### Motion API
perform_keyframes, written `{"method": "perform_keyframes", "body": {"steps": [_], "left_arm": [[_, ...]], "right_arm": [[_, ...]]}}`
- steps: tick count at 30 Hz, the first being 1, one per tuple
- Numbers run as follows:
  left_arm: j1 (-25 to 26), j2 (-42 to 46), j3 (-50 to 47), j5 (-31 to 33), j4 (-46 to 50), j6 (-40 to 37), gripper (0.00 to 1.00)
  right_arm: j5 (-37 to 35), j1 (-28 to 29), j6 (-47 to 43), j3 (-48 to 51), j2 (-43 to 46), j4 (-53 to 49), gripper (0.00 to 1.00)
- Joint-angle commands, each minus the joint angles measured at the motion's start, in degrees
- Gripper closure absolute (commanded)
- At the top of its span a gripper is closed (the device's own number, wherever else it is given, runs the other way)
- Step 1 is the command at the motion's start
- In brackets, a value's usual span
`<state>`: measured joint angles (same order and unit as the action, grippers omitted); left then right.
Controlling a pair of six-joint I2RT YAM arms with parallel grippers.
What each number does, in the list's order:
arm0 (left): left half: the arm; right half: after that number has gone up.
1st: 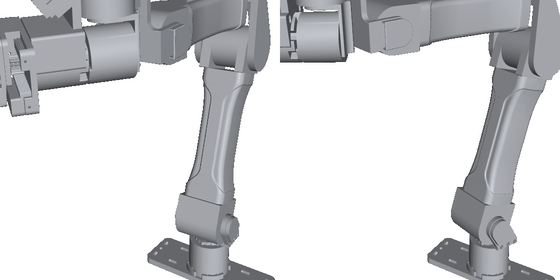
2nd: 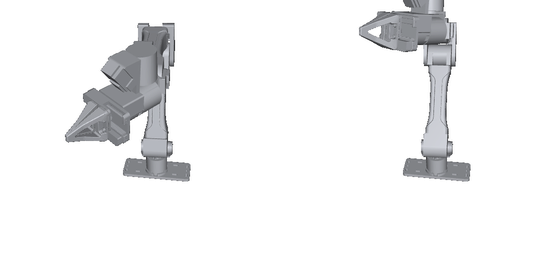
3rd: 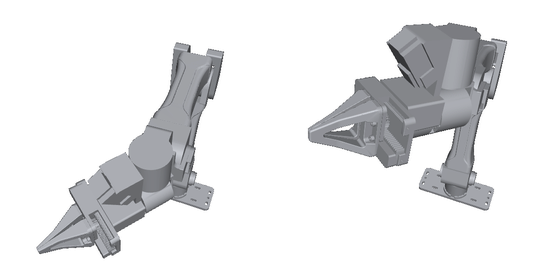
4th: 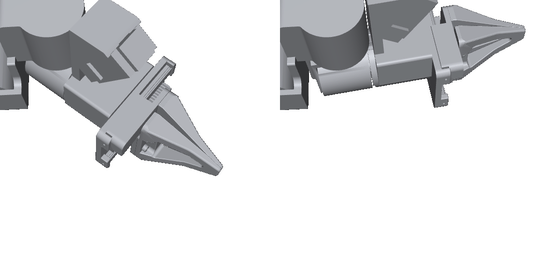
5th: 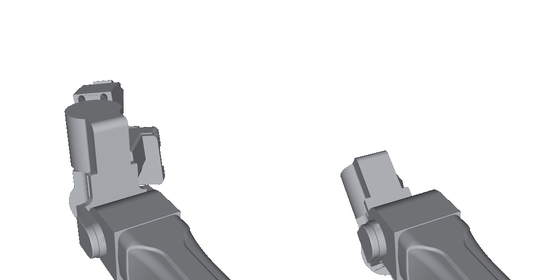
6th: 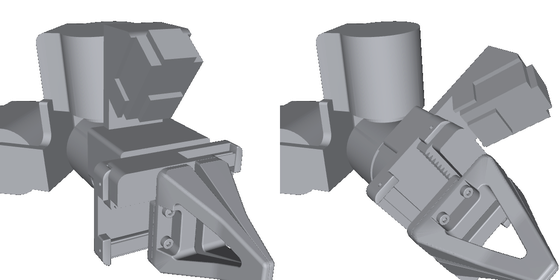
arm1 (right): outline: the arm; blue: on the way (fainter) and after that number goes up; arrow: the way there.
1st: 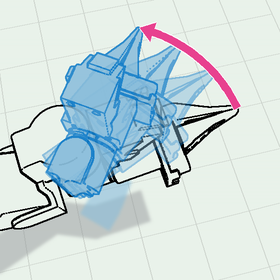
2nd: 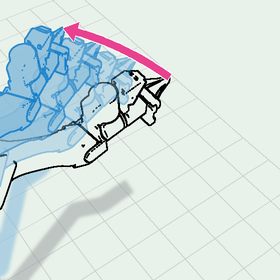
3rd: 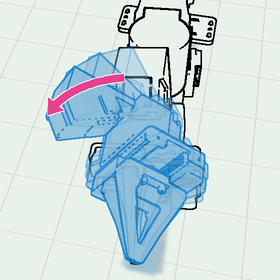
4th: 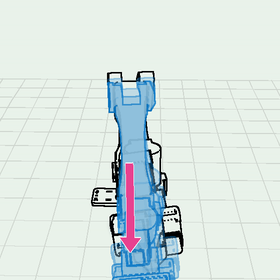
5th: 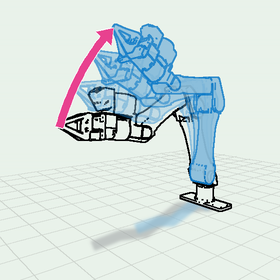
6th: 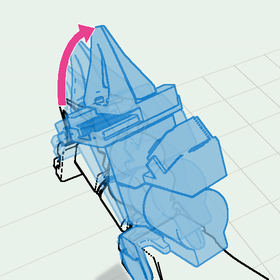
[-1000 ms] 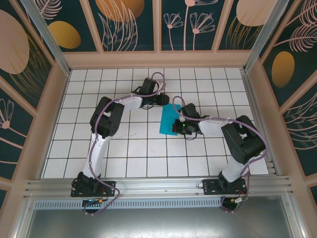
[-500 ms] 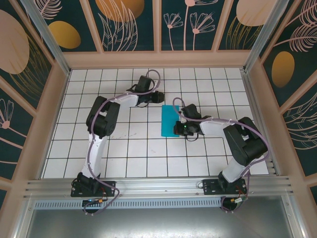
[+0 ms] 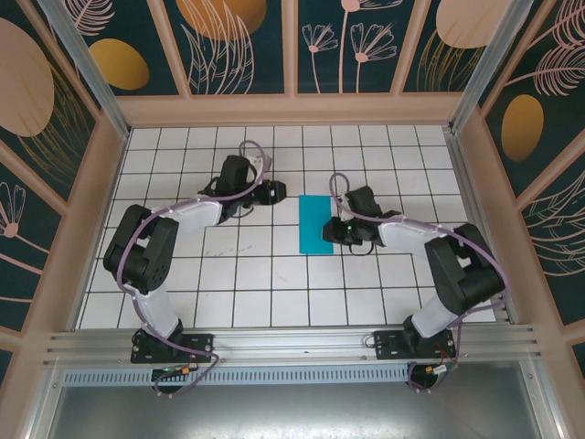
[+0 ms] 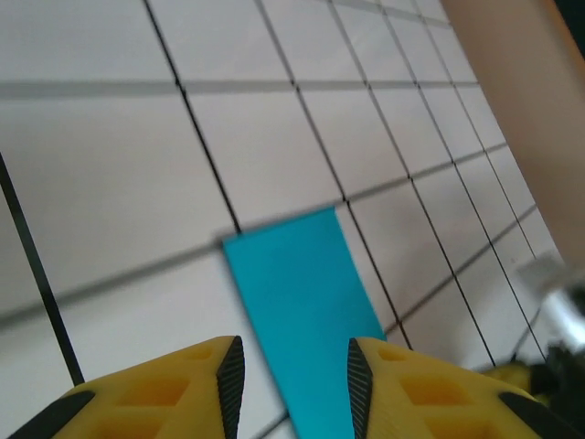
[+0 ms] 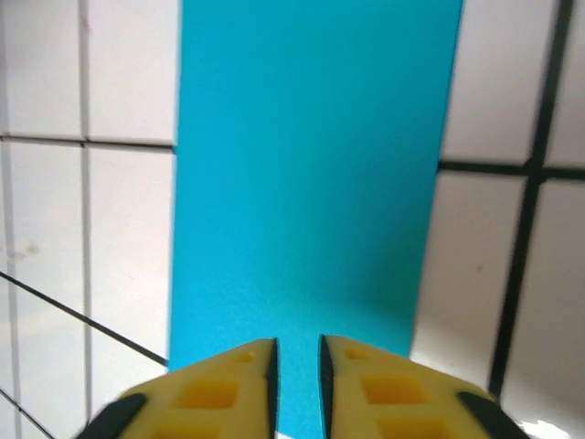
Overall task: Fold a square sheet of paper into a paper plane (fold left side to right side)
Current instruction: First fold the square sheet of paper in half at the center of the table, then fold the triangle a second time at the center of the table.
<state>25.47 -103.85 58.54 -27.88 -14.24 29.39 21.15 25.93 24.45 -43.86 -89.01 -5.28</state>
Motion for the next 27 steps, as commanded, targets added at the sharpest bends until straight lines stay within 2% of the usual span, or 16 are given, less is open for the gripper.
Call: {"method": "perform_keyframes", "body": {"steps": [1, 5, 12, 27], "left_arm": [[1.10, 0.61, -4.24, -6.94, -7.41, 6.51, 0.62], [2.86, -2.65, -3.19, -9.05, -8.29, 7.66, 0.62], [5.46, -10.01, 2.27, -11.02, -7.69, 8.05, 0.62], [6.42, -15.50, 4.65, -9.32, -1.71, 4.70, 0.63]], "right_arm": [[1.89, -4.25, 0.42, 2.10, 5.90, 3.44, 0.68], [3.02, -7.43, 3.16, 5.51, 9.56, 6.82, 0.60], [2.90, -7.82, 5.70, 9.44, 11.63, 9.08, 0.49], [2.47, -8.52, 5.09, 8.75, 10.98, 5.51, 0.41]]}}
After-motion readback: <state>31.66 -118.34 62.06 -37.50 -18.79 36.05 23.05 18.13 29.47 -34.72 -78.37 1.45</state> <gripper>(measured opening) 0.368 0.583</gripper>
